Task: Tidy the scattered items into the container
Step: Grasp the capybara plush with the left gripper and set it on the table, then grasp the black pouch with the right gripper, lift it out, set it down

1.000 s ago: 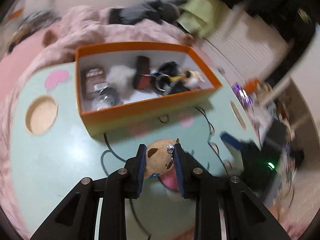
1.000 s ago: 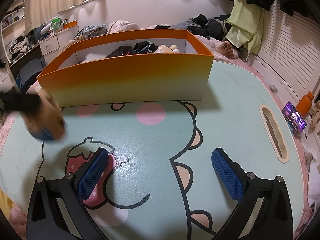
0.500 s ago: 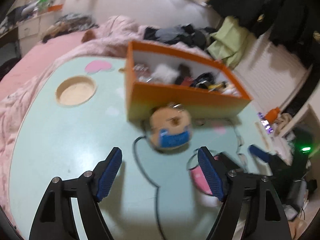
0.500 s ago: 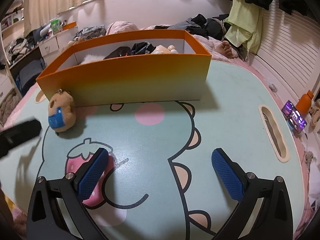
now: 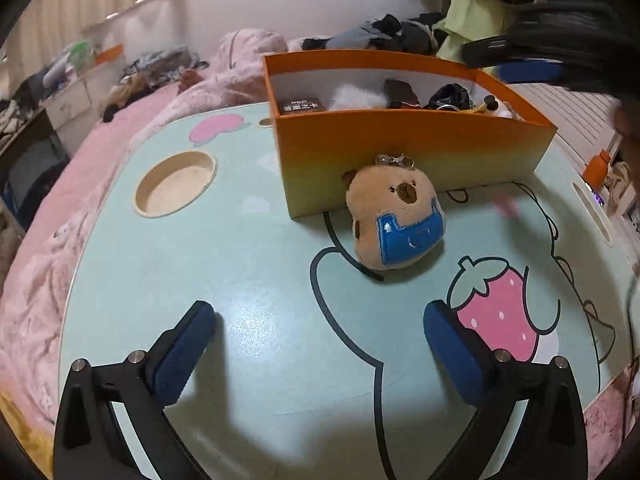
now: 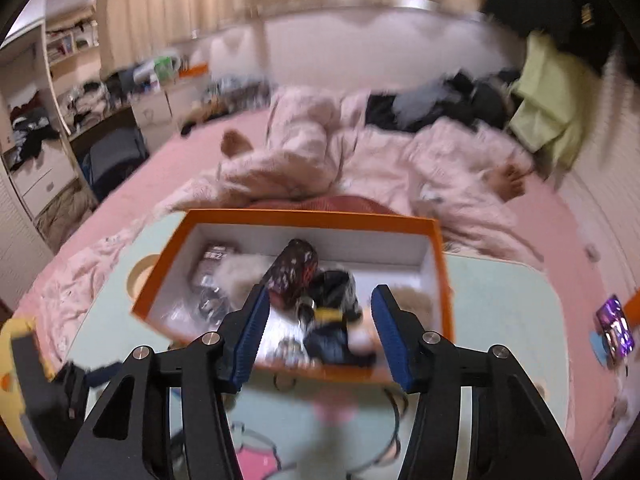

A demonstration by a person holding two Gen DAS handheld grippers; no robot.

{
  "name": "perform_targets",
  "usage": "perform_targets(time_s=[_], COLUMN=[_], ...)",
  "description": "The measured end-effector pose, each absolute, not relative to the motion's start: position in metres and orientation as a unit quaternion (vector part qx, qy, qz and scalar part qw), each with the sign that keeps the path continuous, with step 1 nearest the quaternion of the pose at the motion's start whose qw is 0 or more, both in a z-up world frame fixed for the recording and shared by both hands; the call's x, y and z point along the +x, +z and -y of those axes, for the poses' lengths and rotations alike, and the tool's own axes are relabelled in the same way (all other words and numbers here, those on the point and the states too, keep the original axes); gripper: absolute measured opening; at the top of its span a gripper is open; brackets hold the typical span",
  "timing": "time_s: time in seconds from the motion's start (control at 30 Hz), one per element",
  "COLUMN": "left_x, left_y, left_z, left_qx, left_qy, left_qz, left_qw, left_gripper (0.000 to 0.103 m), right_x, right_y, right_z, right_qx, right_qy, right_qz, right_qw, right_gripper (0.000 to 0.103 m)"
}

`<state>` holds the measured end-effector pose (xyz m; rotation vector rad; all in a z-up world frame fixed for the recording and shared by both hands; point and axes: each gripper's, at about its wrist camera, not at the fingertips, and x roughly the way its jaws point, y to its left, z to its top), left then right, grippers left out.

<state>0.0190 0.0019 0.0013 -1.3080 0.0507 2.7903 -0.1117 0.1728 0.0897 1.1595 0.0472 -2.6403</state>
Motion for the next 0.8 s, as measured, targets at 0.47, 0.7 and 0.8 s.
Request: perform_targets(time_s=[0.47, 0.7, 0.8], left_x=[0.018, 0.017, 0.017], left_y=[0.001, 0.000, 0.000], left_z=[-0.003, -0.001, -0.001], left_qx=[-0.414, -0.414, -0.414], left_qy=[0.909, 0.909, 0.909], left_qz=[-0.019, -0.020, -0.020], left_qw=[0.040, 0.040, 0.040], left_gripper=[0.103, 0.103, 0.103], right_x=[-0.162, -0.106, -0.098], right_y=[0.074, 0.151, 0.157], right_z=[-0.189, -0.226, -0.215], right_qx=[0.435, 0.271, 0.260], right_qy=[-0.884, -0.934, -0.952], right_qz=[0.061, 0.145, 0.077], right_qw=[0.161, 0.179, 0.146], right_gripper=[0.011, 0.011, 0.011])
